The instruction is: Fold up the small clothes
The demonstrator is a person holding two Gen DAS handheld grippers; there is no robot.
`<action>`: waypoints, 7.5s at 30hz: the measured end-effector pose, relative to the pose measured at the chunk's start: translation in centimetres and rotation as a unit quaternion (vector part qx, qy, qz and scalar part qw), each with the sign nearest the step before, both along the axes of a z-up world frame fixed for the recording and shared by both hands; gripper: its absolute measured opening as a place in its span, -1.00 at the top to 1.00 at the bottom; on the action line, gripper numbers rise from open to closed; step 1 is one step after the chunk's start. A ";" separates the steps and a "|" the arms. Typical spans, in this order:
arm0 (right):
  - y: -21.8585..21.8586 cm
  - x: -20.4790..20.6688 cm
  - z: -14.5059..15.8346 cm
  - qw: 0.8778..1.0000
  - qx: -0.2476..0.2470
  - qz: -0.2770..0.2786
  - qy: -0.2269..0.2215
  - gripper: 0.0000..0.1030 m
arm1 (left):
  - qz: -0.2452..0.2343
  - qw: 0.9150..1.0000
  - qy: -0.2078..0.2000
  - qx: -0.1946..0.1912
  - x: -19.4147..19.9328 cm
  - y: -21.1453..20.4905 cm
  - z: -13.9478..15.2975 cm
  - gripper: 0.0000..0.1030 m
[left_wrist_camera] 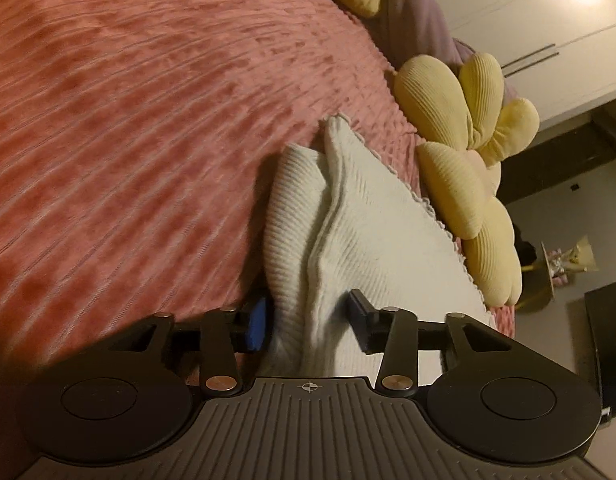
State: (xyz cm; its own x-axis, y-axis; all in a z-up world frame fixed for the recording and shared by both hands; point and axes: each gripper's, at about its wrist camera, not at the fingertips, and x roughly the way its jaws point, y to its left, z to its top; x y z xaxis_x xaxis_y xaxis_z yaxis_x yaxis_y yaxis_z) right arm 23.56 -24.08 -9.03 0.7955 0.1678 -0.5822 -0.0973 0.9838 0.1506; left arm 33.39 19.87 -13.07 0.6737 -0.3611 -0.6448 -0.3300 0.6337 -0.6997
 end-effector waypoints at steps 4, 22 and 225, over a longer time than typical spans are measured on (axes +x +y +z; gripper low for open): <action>3.0 0.8 0.0 0.999 -0.008 0.038 -0.003 0.46 | -0.002 1.000 0.004 0.004 0.5 -0.2 0.7 0.57; 4.4 2.7 -1.7 0.996 0.029 0.082 0.037 0.47 | -0.078 0.996 -0.033 0.038 3.1 -9.7 10.8 0.62; 3.2 8.2 3.1 0.989 0.093 0.111 0.035 0.41 | -0.089 0.970 -0.025 0.225 -2.3 -14.7 7.7 -0.36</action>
State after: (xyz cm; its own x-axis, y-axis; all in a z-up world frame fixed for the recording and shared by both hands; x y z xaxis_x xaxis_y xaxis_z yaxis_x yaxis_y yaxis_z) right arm 31.77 -20.91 -5.94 0.6858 0.4434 -0.5771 -0.2912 0.8939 0.3407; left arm 31.08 5.17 -5.38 0.6609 -0.1633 -0.7325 -0.1607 0.9226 -0.3507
